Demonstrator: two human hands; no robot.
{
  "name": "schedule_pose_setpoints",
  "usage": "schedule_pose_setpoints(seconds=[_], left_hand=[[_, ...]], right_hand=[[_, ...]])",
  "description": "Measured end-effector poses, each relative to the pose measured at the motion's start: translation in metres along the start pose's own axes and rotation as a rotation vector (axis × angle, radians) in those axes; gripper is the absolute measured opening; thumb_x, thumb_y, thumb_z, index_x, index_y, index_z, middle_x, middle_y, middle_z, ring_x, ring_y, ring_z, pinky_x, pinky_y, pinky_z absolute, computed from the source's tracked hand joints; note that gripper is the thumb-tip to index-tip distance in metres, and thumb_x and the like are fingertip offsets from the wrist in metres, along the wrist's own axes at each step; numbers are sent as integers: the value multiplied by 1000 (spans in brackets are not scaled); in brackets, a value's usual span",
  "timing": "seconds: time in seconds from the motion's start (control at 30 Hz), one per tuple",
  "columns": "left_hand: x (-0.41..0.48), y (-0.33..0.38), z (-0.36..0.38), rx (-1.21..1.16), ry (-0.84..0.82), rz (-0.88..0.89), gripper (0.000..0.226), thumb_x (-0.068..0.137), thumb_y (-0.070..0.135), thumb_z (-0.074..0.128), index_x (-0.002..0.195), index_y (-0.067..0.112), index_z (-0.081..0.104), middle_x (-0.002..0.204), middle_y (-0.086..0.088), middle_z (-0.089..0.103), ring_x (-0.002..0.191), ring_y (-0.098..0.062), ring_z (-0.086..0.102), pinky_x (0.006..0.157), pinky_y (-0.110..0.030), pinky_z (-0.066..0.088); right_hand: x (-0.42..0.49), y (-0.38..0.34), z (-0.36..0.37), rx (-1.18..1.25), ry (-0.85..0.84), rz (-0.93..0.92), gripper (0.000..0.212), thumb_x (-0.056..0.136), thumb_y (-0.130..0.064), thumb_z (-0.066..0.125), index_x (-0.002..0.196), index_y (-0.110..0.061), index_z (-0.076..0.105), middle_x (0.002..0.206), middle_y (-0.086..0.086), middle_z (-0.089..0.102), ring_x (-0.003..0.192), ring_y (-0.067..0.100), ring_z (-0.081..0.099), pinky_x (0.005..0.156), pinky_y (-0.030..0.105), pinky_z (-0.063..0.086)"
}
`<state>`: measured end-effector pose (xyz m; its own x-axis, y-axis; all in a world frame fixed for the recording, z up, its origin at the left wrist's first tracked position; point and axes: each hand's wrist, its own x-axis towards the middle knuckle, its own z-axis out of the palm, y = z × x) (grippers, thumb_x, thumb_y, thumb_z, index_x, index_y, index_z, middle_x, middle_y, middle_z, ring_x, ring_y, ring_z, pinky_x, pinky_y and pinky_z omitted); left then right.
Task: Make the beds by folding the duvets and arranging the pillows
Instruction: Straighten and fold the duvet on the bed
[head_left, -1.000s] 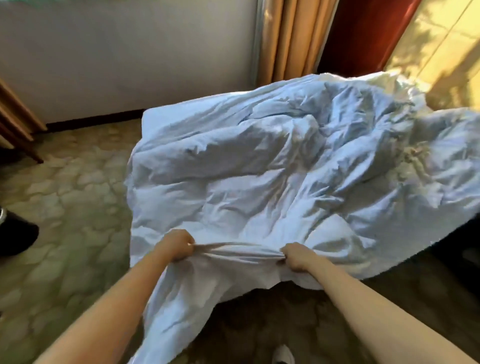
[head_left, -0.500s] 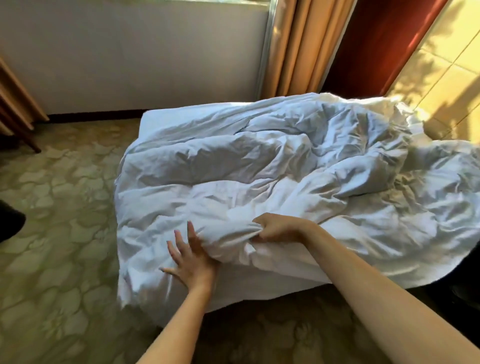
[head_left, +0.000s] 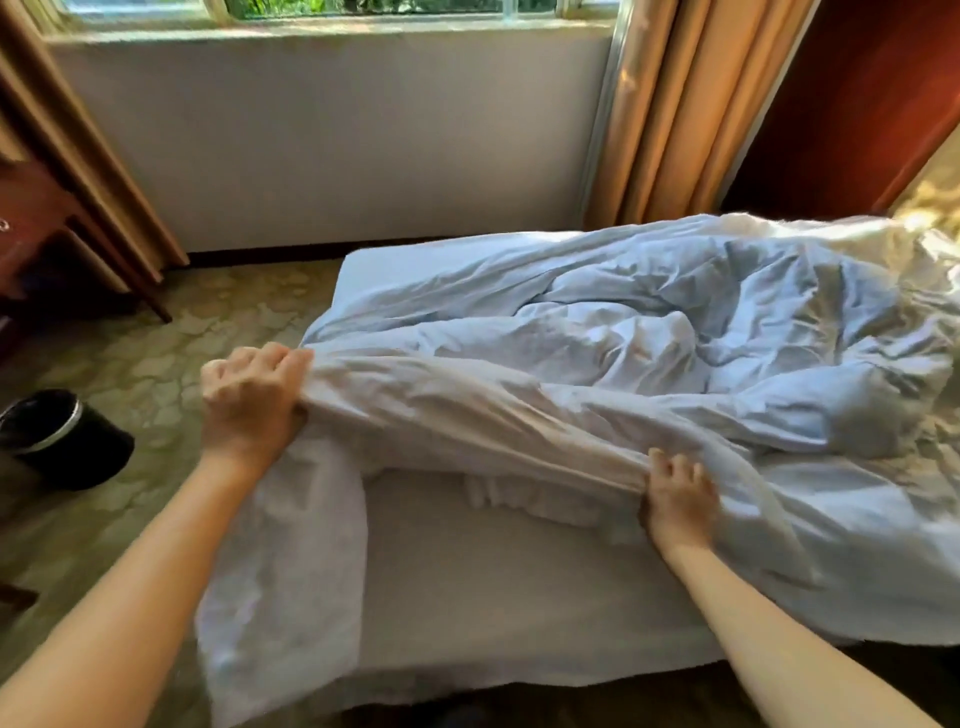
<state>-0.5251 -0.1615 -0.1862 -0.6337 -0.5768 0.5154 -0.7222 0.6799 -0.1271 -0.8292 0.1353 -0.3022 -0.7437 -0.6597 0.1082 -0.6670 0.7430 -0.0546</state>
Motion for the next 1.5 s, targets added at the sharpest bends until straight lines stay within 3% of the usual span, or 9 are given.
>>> schedule_pose_setpoints(seconds=[0.2, 0.33, 0.43, 0.53, 0.67, 0.77, 0.97, 1.2, 1.5], left_hand=[[130, -55, 57, 58, -72, 104, 12, 63, 15, 51, 61, 6, 58, 60, -10, 61, 67, -35, 53, 60, -37, 26], [302, -46, 85, 1, 60, -148, 24, 81, 3, 43, 98, 3, 60, 95, -26, 61, 92, -43, 50, 74, -50, 38], [384, 0, 115, -82, -315, -421, 54, 96, 10, 37, 147, 19, 21, 153, -21, 16, 138, -39, 18, 108, -58, 19], [365, 91, 171, -135, -735, -61, 63, 94, 20, 45, 150, 24, 16, 157, -12, 12, 142, -34, 18, 114, -52, 20], [248, 199, 232, -294, -1378, 343, 76, 87, 35, 53, 150, 16, 14, 156, -11, 16, 143, -28, 21, 115, -32, 23], [203, 223, 252, -196, -1294, 276, 79, 89, 44, 42, 151, 29, -5, 158, -16, -5, 145, -36, 5, 118, -43, 12], [192, 236, 253, -197, -1204, 118, 65, 96, 39, 37, 151, 27, 5, 156, -16, 14, 144, -30, 21, 115, -35, 22], [201, 341, 199, -199, -1147, 184, 33, 98, 15, 34, 122, 5, 56, 130, -11, 56, 119, -21, 54, 95, -25, 40], [228, 511, 119, -454, -1008, 446, 48, 96, 22, 44, 143, 18, 34, 148, -9, 26, 127, -27, 43, 103, -32, 39]], right_hand=[[186, 42, -79, -106, 387, -174, 33, 71, -5, 32, 70, 3, 64, 56, 22, 57, 48, 37, 59, 39, 39, 50], [326, 16, -177, -74, 617, 188, 29, 87, -6, 36, 100, 9, 57, 93, 33, 59, 87, 47, 58, 71, 50, 51], [384, -21, -188, 200, 302, 519, 56, 95, -37, 45, 137, -1, 34, 134, 25, 43, 123, 42, 42, 98, 47, 37], [376, -54, -124, 546, -292, 210, 49, 99, -46, 33, 133, -11, 41, 135, 10, 45, 127, 26, 42, 102, 34, 32], [268, -20, -12, 331, -826, 14, 73, 92, -65, 26, 139, -11, 39, 151, 7, 32, 135, 25, 36, 108, 32, 29], [191, 71, 13, 341, -884, 325, 63, 98, -51, 30, 143, -8, 36, 153, 8, 29, 139, 22, 32, 106, 27, 29], [102, 244, -7, 178, -913, 735, 59, 104, -38, 21, 149, -1, 13, 158, 11, 12, 145, 23, 17, 114, 29, 19], [159, 296, -17, 529, -589, 664, 54, 102, -29, 37, 149, -13, 17, 153, 10, 26, 139, 27, 31, 107, 33, 31], [109, 378, -59, 367, -498, 626, 56, 100, -30, 39, 149, -27, 13, 149, 10, 28, 132, 30, 37, 103, 42, 38]])
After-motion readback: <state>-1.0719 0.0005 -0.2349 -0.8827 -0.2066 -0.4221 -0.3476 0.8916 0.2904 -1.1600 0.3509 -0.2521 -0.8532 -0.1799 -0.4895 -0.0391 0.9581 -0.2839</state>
